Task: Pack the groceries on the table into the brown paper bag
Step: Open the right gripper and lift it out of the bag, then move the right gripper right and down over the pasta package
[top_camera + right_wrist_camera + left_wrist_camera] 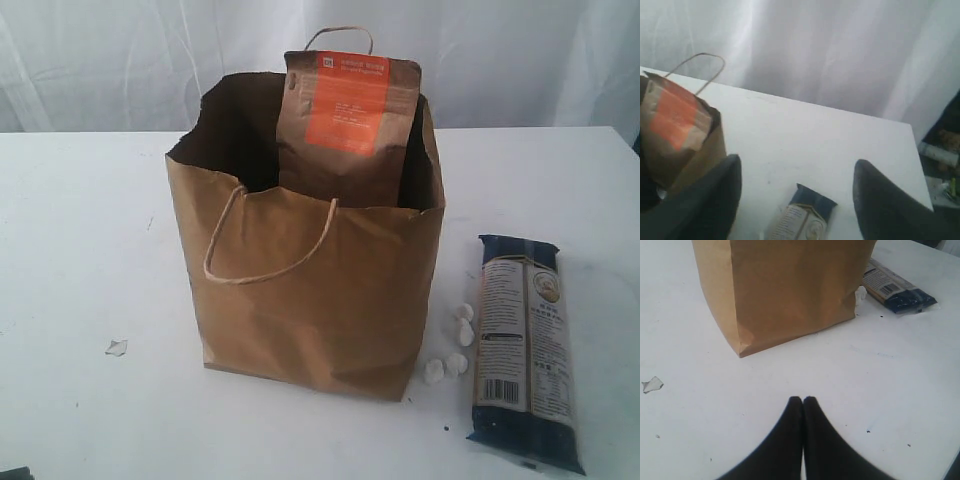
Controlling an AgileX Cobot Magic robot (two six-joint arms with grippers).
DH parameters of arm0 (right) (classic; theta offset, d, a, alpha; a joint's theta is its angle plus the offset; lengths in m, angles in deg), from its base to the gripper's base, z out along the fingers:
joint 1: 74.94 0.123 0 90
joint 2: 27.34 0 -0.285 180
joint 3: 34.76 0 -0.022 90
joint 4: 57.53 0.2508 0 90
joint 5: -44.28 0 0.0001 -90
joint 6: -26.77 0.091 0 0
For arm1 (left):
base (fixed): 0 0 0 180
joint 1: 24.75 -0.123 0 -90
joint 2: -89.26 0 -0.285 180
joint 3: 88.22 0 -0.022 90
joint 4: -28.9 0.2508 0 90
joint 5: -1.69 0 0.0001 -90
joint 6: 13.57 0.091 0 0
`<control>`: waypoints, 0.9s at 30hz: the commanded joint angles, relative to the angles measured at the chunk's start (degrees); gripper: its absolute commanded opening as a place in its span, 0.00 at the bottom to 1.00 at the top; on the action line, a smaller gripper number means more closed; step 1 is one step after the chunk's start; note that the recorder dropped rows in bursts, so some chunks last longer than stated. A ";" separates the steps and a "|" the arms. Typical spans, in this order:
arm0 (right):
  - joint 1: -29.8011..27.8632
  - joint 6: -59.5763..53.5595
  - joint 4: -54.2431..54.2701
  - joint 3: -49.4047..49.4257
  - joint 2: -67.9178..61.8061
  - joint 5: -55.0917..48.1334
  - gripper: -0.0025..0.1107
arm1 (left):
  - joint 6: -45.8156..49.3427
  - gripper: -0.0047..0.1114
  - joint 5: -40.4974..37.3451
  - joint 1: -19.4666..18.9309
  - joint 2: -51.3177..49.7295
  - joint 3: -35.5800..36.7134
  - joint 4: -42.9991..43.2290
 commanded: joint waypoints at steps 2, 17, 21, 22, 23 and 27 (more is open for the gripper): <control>-0.37 6.59 -3.76 5.86 5.58 -8.26 0.56 | -0.11 0.04 -0.27 0.01 0.30 0.15 -0.39; -0.37 25.35 -3.66 21.04 6.48 -8.98 0.56 | -0.11 0.04 -0.27 0.01 0.30 0.15 -0.39; -0.37 25.66 -3.21 22.29 3.80 -6.47 0.56 | -0.11 0.04 -0.27 0.01 0.30 0.15 -0.39; -0.37 25.35 -3.40 22.32 3.09 -6.00 0.56 | -0.11 0.04 -0.27 0.01 0.30 0.15 -0.39; -0.37 24.42 -3.71 22.32 2.16 -5.38 0.56 | -0.11 0.04 -0.27 0.01 0.30 0.15 -0.39; -0.37 21.08 -4.10 22.32 -0.98 -3.87 0.56 | -0.11 0.04 -0.27 0.01 0.30 0.15 -0.39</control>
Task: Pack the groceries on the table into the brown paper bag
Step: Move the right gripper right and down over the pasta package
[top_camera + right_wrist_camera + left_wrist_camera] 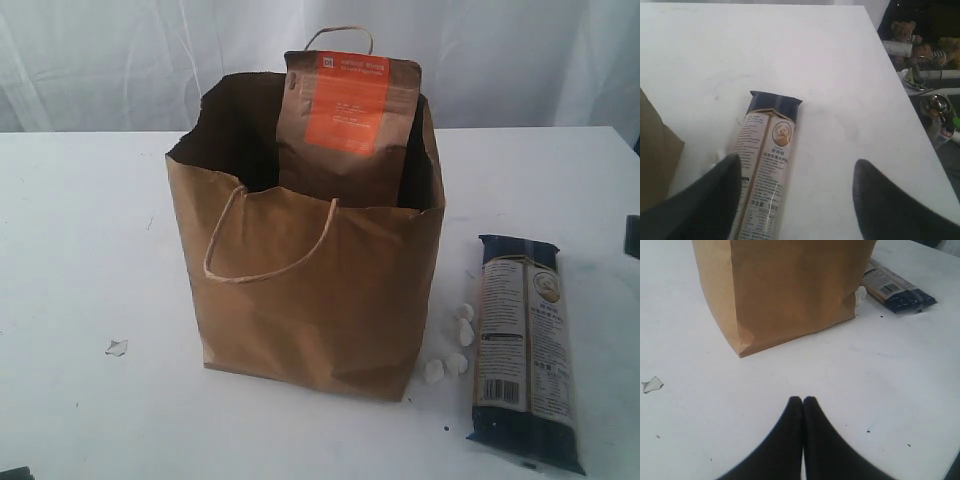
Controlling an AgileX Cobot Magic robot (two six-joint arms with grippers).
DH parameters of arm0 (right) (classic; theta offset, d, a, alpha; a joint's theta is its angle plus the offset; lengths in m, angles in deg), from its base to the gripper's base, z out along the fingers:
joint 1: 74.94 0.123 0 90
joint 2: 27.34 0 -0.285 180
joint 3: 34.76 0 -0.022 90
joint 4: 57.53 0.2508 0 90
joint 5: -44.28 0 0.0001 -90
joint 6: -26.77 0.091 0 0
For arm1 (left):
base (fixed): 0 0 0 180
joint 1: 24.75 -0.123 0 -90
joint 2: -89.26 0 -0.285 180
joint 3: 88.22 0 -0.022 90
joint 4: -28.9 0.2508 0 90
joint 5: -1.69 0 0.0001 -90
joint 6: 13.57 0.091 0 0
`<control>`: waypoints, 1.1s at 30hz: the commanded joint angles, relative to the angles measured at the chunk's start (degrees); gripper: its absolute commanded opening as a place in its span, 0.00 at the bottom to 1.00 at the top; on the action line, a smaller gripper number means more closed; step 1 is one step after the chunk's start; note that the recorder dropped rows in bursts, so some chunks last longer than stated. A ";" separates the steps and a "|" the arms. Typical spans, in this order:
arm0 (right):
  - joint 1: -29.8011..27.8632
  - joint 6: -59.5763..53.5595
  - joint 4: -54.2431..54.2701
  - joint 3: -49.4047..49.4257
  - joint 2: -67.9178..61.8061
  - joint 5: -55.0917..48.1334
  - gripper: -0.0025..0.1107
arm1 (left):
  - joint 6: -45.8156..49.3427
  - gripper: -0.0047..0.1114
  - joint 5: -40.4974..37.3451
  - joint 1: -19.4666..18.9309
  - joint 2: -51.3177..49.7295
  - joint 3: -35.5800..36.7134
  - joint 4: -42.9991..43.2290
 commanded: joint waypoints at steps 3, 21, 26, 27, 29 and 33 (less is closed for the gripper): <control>-0.37 -2.25 -3.03 0.26 -4.34 2.51 0.56 | -0.11 0.04 -0.27 0.01 0.30 0.15 -0.39; -30.88 -58.18 38.41 -23.11 -13.92 10.98 0.56 | -0.11 0.04 -0.27 0.01 0.30 0.15 -0.39; -43.24 -60.04 42.76 -23.01 -19.08 14.76 0.56 | -0.11 0.04 -0.27 0.01 0.30 0.15 -0.39; -44.87 -59.86 43.57 -23.01 -20.01 15.40 0.56 | -0.11 0.04 -0.27 0.01 0.30 0.15 -0.39; -48.50 -59.38 47.42 -23.01 -22.61 16.42 0.56 | -0.11 0.04 -0.27 0.01 0.30 0.15 -0.39; -51.06 -59.62 49.81 -22.90 -28.11 16.59 0.56 | -0.11 0.04 -0.27 0.01 0.30 0.15 -0.39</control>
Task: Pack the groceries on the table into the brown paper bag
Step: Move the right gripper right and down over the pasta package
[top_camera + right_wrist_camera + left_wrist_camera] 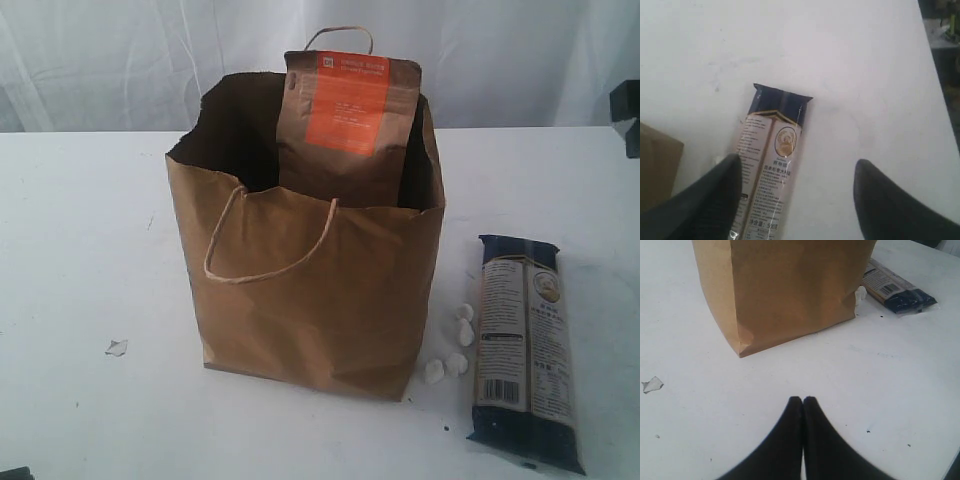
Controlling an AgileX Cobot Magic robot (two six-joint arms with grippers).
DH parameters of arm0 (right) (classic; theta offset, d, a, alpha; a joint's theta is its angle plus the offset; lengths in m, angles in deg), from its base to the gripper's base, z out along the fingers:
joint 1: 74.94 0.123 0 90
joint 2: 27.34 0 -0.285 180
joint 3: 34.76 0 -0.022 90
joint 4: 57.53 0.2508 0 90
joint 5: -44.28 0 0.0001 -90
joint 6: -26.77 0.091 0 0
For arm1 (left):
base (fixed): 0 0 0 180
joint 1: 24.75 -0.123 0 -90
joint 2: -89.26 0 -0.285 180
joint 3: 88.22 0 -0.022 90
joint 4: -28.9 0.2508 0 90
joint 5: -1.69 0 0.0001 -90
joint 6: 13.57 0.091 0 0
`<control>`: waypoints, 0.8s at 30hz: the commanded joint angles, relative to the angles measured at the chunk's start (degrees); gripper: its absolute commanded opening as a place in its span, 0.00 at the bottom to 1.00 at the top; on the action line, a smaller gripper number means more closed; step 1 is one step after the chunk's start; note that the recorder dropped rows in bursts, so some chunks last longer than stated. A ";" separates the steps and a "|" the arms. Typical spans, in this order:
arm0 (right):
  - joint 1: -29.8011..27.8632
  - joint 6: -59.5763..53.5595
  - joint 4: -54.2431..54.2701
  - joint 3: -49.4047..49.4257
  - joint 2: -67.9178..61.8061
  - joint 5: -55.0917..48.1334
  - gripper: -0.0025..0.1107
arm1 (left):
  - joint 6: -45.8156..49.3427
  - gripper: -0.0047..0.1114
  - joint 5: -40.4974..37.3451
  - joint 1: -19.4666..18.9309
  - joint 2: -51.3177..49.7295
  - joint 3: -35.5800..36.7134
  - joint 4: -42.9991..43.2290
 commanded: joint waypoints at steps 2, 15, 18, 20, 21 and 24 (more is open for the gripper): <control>-2.46 -0.67 2.32 -0.20 -6.72 2.42 0.56 | -0.11 0.04 -0.27 0.01 0.30 0.15 -0.39; -2.46 -5.06 8.95 3.98 -13.30 16.96 0.56 | -0.11 0.04 -0.27 0.01 0.30 0.15 -0.39; -2.46 -6.85 12.13 5.41 -15.05 18.81 0.64 | -0.11 0.04 -0.27 0.01 0.30 0.15 -0.39; -2.61 -6.73 12.91 5.57 -16.77 19.25 0.70 | -0.11 0.04 -0.27 0.01 0.30 0.15 -0.39; -2.61 -6.73 12.99 5.57 -17.85 19.60 0.72 | -0.11 0.04 -0.27 0.01 0.30 0.15 -0.39; -2.61 -6.73 12.99 5.29 -21.38 20.21 0.72 | -0.11 0.04 -0.27 0.01 0.30 0.15 -0.39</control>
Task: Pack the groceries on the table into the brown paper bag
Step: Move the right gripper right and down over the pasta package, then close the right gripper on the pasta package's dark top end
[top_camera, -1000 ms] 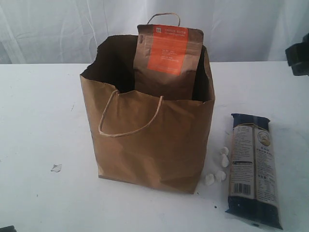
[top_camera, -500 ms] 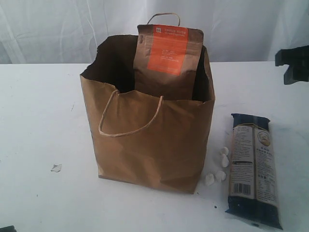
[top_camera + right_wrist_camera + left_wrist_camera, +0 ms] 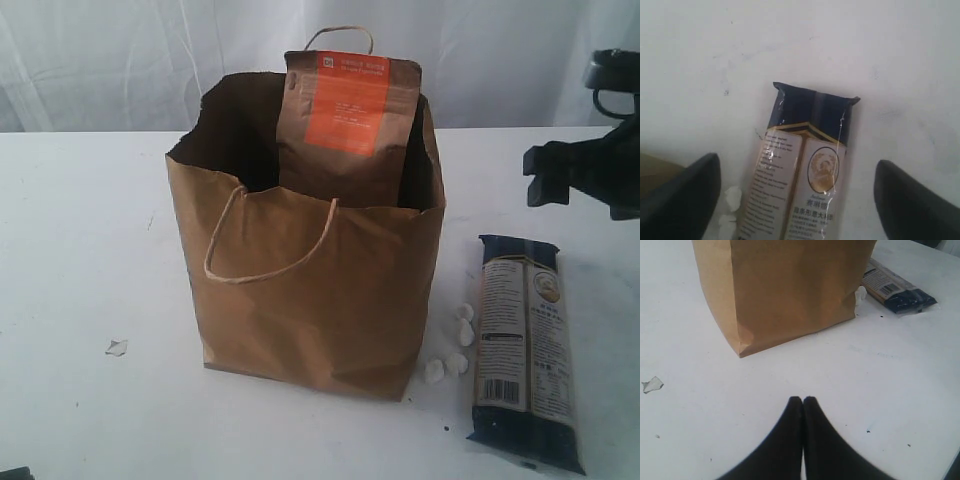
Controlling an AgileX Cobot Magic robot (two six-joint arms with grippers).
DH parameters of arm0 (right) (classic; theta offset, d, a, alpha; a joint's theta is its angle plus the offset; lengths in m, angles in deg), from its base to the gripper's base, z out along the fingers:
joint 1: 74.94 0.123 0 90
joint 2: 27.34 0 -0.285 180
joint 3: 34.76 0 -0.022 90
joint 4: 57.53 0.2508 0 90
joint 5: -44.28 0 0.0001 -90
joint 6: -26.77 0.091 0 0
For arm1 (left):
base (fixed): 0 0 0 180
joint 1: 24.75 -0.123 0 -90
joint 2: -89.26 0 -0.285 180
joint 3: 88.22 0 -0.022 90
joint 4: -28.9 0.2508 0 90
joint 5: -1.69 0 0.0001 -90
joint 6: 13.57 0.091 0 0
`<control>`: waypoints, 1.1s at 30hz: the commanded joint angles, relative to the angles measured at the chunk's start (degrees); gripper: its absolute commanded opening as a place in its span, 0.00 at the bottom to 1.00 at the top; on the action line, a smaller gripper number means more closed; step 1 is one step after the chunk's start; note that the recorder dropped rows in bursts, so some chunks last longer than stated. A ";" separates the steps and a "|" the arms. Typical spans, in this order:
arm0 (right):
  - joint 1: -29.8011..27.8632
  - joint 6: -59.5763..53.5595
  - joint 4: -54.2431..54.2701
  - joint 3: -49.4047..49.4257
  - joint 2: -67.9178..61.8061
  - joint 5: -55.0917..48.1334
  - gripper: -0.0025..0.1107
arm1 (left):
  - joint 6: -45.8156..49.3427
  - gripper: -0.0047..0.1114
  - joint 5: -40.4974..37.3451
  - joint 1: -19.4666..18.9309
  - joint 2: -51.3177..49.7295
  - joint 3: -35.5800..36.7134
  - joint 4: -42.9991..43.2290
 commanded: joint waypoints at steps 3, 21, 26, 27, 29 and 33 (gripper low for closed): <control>-0.69 -0.80 0.47 -0.55 -6.24 3.00 0.72 | -0.11 0.04 -0.27 0.01 0.30 0.15 -0.39; -1.68 0.75 1.32 -2.60 -13.96 8.92 0.79 | -0.11 0.04 -0.27 0.01 0.30 0.15 -0.39; -1.09 0.75 2.29 -3.96 -16.36 9.36 0.84 | -0.11 0.04 -0.27 0.01 0.30 0.15 -0.39; -0.99 0.75 2.29 -4.11 -16.62 9.68 0.85 | -0.11 0.04 -0.27 0.01 0.30 0.15 -0.39; -0.58 0.75 2.29 -4.69 -17.60 10.22 0.85 | -0.11 0.04 -0.27 0.01 0.30 0.15 -0.39; 0.11 0.75 2.29 -5.36 -20.05 10.84 0.85 | -0.11 0.04 -0.27 0.01 0.30 0.15 -0.39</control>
